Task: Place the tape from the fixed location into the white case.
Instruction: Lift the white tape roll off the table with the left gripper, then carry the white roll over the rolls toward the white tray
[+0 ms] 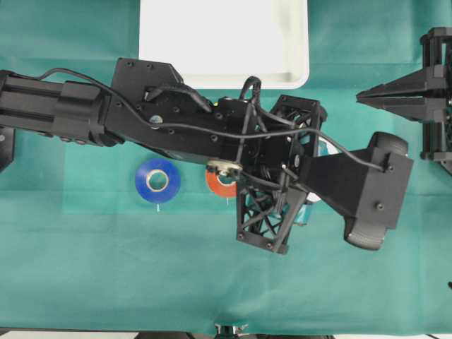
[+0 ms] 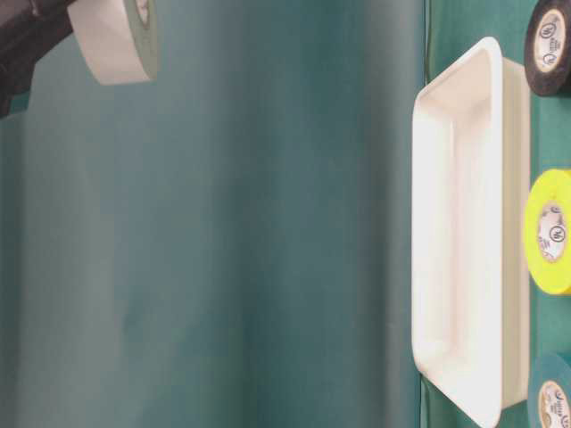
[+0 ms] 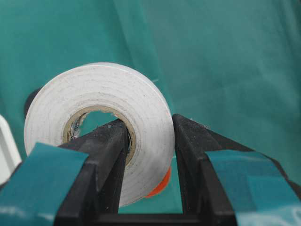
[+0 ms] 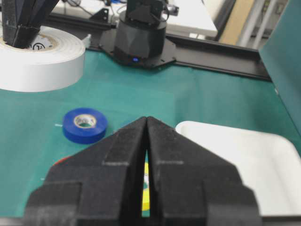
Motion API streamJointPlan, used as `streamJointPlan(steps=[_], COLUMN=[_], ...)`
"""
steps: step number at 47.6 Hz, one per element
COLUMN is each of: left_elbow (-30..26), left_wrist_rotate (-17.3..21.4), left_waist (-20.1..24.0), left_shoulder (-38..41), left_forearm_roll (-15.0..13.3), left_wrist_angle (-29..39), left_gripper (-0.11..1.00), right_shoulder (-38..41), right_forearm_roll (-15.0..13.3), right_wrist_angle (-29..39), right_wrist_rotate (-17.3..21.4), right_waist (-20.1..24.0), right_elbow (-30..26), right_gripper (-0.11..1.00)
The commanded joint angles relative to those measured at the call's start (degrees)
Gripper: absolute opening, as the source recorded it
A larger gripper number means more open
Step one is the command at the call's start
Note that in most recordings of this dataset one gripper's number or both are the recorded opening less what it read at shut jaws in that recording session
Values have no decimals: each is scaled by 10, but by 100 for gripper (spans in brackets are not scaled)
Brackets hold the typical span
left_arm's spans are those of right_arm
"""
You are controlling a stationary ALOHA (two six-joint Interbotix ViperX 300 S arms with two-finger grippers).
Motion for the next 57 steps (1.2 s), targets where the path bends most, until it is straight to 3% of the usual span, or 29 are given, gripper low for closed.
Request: streamJointPlan(steps=[1,30,57], left_elbow=[-14,-9,56], left_wrist_rotate=[-1,-1,-1], left_waist=[-2,5,76], left_shoulder=[-33,-37,-69], left_forearm_roll=[2,2,2], left_wrist_angle=[-2,-4,-13], left_gripper=[26,26,26], right_shoulder=[4,4,4], right_forearm_roll=[0,0,0], right_wrist_angle=[-2,0,0], right_wrist_rotate=[0,0,2], right_waist=[0,-1,0], right_elbow=[-17,-18,-18], right_gripper=[0,0,0])
